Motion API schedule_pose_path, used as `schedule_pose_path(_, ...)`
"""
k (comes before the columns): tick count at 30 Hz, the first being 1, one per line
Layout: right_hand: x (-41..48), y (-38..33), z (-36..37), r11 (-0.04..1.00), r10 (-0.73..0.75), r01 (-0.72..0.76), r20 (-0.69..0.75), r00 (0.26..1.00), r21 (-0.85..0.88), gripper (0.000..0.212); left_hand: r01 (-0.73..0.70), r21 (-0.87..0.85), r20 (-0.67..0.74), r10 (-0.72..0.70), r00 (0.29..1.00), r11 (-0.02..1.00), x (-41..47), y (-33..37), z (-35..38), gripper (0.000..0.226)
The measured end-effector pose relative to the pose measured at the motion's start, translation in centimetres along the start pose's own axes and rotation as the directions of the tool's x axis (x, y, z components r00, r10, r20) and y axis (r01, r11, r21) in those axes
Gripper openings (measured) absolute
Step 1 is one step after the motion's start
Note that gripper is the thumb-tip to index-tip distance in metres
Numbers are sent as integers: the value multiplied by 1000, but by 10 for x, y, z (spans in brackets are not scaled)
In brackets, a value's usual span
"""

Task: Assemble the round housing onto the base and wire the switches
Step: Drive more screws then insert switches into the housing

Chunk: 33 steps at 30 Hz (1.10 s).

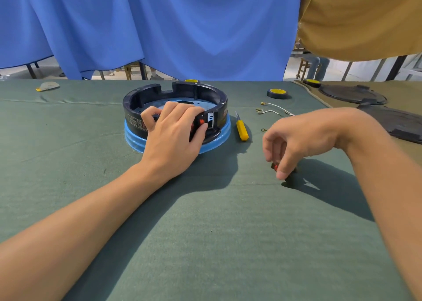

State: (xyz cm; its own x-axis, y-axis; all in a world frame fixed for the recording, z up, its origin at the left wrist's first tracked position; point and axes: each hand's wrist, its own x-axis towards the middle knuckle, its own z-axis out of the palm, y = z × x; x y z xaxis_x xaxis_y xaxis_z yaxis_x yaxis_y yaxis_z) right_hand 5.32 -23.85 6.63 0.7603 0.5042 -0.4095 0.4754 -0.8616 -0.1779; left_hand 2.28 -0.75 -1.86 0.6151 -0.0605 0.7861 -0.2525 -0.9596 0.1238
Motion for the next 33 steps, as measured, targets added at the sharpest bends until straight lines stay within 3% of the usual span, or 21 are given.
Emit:
schedule_pose_path(7, 9, -7, 2, 887, -254, 343, -294, 922, 310, 19, 12, -23, 6, -12, 1000, 1000, -1, 1, 0, 22)
schedule_pose_path(11, 31, -21, 15, 833, -138, 420, -600, 788, 360, 13, 15, -42, 28, -14, 1000, 999, -1, 1, -1, 25)
schedule_pose_path(16, 50, -32, 33, 870, -88, 406, -720, 688, 281, 31, 10, -43, 41, -8, 999, 999, 0, 0, -2, 28)
schedule_pose_path(18, 53, -36, 36, 766, -38, 486, -725, 687, 420, 23, 6, -40, 36, -4, 999, 999, 0, 0, -2, 28)
schedule_pose_path(20, 53, -39, 36, 592, 6, 560, -697, 717, 580, 11, -1, -45, 26, 2, 1000, 999, 0, -1, -2, 26)
schedule_pose_path(23, 49, -39, 33, 397, 2, 614, -670, 743, 682, 5, -4, -52, 16, 5, 1000, 999, -1, -1, -1, 24)
schedule_pose_path(24, 48, -40, 33, 404, 13, 621, -683, 730, 671, 5, -5, -52, 17, 6, 1000, 999, 0, -1, -1, 24)
schedule_pose_path(28, 51, -45, 34, 674, 119, 550, -807, 578, 493, 14, -5, -52, 18, 5, 1000, 999, -1, -2, -1, 25)
schedule_pose_path(33, 53, -51, 38, 770, 152, 488, -862, 484, 410, 21, -5, -59, 19, 6, 1000, 998, 0, -3, -1, 26)
